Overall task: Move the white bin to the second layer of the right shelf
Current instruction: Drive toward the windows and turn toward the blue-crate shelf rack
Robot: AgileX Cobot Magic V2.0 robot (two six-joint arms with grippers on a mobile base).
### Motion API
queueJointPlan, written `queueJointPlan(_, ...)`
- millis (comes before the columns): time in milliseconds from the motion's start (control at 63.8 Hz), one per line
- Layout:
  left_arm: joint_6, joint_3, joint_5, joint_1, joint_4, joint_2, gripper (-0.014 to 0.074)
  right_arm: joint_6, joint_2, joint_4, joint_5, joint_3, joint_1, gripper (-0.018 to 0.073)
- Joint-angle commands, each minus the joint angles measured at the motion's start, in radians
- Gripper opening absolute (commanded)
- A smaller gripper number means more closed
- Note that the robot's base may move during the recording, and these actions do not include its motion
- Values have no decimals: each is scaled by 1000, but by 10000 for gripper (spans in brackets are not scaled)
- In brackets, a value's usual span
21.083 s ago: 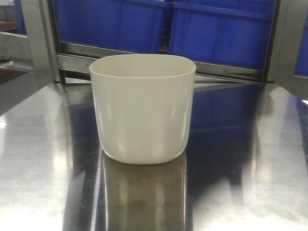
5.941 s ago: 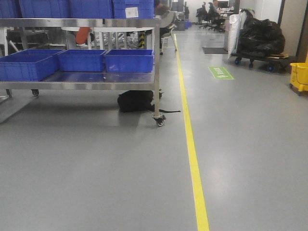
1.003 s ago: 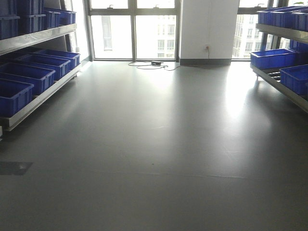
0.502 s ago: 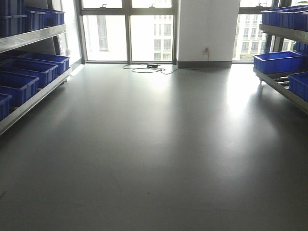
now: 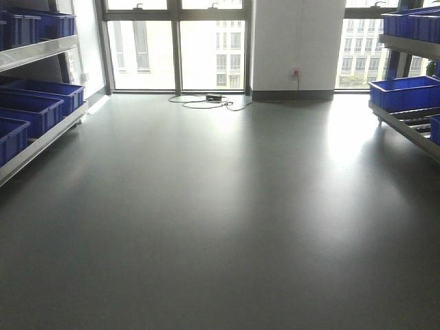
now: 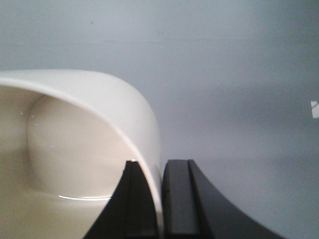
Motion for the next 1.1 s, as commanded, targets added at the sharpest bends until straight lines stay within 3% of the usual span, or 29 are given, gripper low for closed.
queueJointPlan(0,-3,37,-84,-4,-6,-13,85,-5,1,3,-58,-27,1,57)
queueJointPlan(1082,-3,37,-84,-4,-6,-13,85,-5,1,3,-58,-27,1,57)
